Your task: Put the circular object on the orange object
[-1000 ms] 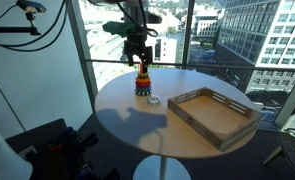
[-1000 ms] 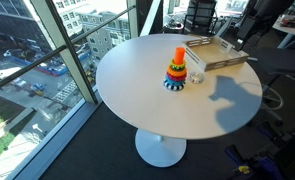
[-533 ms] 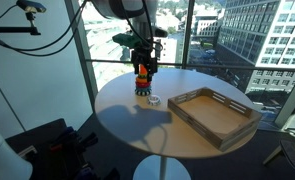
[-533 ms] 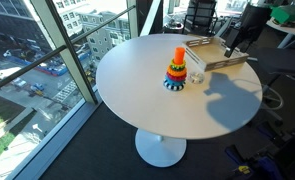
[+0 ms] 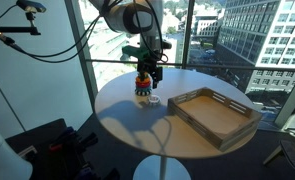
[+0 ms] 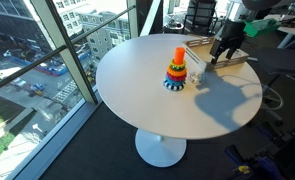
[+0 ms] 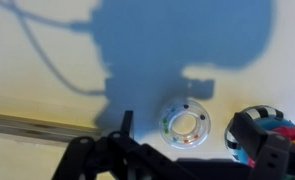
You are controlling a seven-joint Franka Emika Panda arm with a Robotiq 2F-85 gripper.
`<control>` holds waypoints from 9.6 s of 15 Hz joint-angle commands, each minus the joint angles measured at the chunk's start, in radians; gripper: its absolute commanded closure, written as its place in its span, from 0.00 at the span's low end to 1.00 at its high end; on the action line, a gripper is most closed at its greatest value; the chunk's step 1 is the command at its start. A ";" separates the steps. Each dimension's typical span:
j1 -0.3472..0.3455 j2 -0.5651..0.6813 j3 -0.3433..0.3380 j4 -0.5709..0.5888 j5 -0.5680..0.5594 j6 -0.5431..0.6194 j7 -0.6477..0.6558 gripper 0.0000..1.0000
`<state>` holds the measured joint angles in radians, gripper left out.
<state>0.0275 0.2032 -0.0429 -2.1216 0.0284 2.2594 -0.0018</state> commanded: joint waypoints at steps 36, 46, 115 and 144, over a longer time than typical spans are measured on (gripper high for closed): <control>0.061 0.390 0.001 0.288 -0.088 0.095 0.183 0.00; 0.055 0.416 0.005 0.313 -0.077 0.088 0.180 0.00; 0.074 0.133 0.096 0.394 0.075 -0.209 0.145 0.30; 0.118 0.235 0.103 0.502 0.021 -0.242 0.174 0.30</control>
<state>0.1350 0.4076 0.0614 -1.6863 0.0784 2.0852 0.1365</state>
